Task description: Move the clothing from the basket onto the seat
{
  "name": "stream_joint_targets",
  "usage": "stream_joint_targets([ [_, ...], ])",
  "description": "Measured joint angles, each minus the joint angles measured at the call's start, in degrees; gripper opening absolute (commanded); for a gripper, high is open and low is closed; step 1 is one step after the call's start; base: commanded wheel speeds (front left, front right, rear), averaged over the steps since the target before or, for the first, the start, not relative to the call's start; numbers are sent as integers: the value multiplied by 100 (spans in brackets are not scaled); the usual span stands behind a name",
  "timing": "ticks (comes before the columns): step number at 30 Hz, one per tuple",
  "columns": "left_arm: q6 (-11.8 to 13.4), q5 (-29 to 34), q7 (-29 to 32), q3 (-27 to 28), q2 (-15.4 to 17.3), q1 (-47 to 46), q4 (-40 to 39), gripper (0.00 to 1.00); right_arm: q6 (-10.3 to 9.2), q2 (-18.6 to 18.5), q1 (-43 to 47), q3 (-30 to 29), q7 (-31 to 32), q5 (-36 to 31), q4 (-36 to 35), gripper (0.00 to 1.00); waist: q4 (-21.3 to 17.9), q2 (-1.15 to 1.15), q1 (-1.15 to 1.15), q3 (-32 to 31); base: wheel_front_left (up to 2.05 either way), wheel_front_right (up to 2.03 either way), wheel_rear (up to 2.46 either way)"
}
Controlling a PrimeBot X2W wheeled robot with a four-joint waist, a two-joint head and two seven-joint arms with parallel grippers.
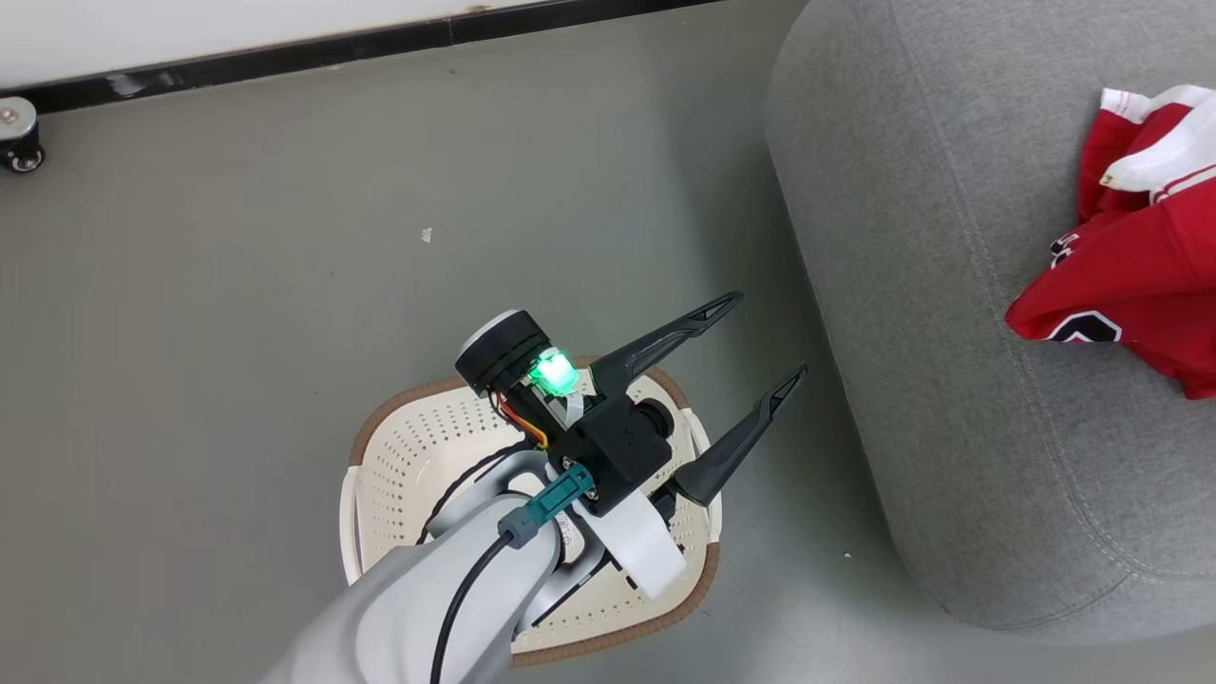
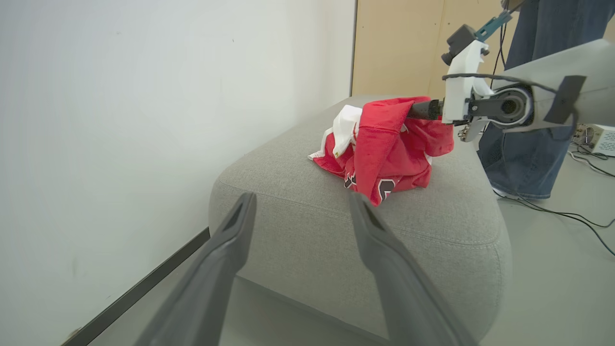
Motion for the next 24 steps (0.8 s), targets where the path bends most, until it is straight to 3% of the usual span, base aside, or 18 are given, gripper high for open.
stream_joint_targets([
  [24, -5, -152, -75, 58, 4, 21, 198, 100, 0, -247, 1255, 436, -133, 222, -865, 100, -528, 0, 0, -270, 0, 0, 0],
])
